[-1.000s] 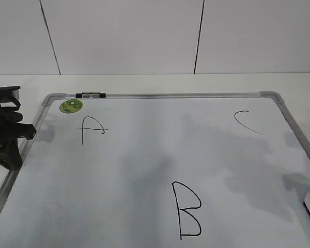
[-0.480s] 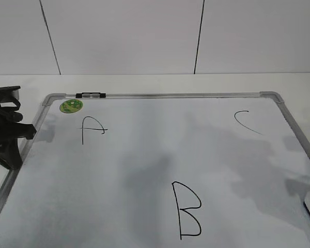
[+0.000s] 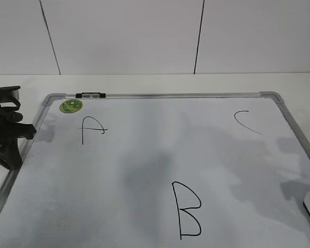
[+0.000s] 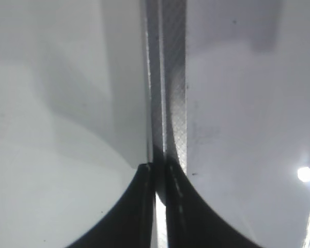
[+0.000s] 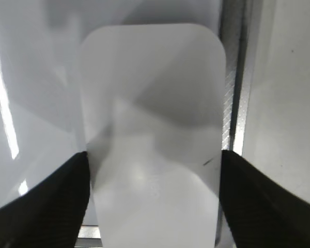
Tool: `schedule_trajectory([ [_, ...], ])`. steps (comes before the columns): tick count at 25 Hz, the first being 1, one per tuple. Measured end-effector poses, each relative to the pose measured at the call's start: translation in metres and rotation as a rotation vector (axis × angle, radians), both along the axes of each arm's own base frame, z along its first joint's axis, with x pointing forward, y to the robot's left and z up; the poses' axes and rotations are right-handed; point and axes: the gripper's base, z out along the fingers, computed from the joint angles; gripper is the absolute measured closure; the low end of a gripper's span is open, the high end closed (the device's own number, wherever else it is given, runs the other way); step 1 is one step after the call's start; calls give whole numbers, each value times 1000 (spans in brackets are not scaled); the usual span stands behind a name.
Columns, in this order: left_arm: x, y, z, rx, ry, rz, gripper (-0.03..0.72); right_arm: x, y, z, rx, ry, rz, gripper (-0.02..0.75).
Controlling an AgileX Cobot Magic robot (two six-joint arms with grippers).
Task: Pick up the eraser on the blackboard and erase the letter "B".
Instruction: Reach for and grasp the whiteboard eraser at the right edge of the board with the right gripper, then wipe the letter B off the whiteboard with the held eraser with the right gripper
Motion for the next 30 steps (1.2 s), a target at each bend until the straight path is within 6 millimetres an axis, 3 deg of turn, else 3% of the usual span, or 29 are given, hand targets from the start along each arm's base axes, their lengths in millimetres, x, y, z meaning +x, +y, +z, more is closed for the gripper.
schedule_trajectory([
  [22, 0, 0, 0, 0, 0, 0, 668, 6, 2, -17, 11, 73, -55, 88],
  [30, 0, 1, 0, 3, -1, 0, 668, 4, 2, -16, 9, 90, -54, 183],
])
